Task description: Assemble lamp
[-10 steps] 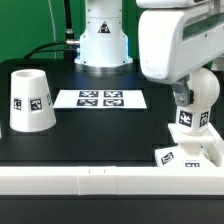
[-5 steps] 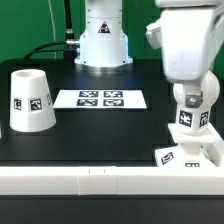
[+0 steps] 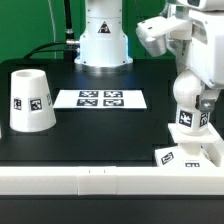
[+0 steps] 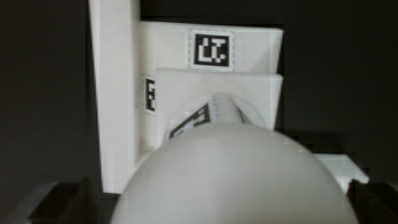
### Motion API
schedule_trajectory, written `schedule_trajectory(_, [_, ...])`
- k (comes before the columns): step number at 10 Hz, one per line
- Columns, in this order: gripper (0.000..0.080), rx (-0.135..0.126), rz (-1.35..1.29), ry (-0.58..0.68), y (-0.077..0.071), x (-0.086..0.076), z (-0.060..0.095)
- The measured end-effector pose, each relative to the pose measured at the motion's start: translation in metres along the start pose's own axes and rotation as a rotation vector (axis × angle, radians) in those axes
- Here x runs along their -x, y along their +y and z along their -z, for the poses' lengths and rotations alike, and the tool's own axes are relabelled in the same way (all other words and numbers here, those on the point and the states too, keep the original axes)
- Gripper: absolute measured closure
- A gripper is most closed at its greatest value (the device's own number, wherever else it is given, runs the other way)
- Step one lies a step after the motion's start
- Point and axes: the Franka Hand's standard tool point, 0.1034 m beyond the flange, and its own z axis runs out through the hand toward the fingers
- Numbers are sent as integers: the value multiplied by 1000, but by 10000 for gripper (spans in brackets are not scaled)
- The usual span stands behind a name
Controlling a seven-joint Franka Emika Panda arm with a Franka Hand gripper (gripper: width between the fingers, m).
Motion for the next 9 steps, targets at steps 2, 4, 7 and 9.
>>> schedule_trajectory(2, [101, -1, 59, -3, 0, 2, -1])
schedule_trajectory(4, [224, -1, 50, -3, 0, 3, -1])
schedule_trajectory(7, [224, -1, 11, -4, 0, 3, -1])
schedule_trajectory(9, [224, -2, -14, -1, 0, 4, -1])
